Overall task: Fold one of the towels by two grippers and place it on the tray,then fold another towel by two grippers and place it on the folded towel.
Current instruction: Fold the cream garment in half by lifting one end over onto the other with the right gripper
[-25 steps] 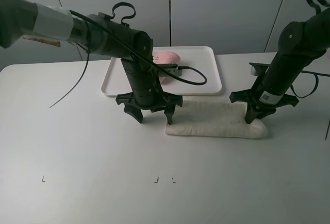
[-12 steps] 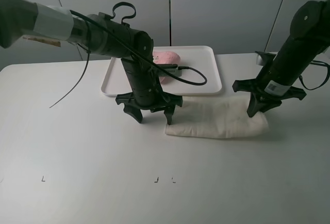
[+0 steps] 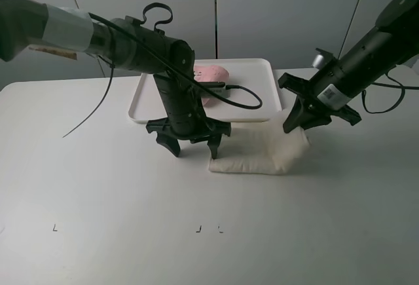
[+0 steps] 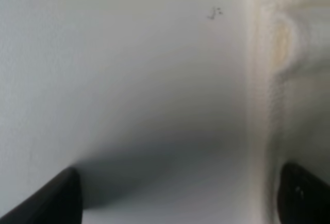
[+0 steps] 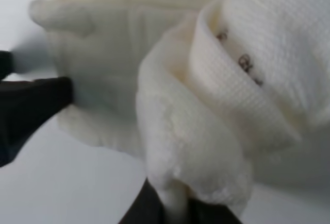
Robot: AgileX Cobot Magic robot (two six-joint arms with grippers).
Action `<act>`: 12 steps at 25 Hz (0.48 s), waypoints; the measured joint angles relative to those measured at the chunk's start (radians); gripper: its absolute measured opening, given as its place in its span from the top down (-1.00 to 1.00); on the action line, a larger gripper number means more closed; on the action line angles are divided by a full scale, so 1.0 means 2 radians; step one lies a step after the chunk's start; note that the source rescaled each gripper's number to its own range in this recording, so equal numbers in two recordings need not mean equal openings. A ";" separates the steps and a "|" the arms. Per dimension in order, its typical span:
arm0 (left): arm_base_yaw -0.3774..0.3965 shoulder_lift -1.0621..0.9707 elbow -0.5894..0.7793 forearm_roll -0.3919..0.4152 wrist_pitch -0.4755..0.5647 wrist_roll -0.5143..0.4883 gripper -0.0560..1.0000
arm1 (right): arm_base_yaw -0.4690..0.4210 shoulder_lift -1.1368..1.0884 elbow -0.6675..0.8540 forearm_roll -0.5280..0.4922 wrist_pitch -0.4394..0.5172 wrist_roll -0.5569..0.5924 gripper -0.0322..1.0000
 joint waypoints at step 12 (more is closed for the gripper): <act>0.000 0.000 0.000 0.001 0.001 -0.001 -0.95 | 0.010 0.043 0.000 0.158 -0.010 -0.086 0.85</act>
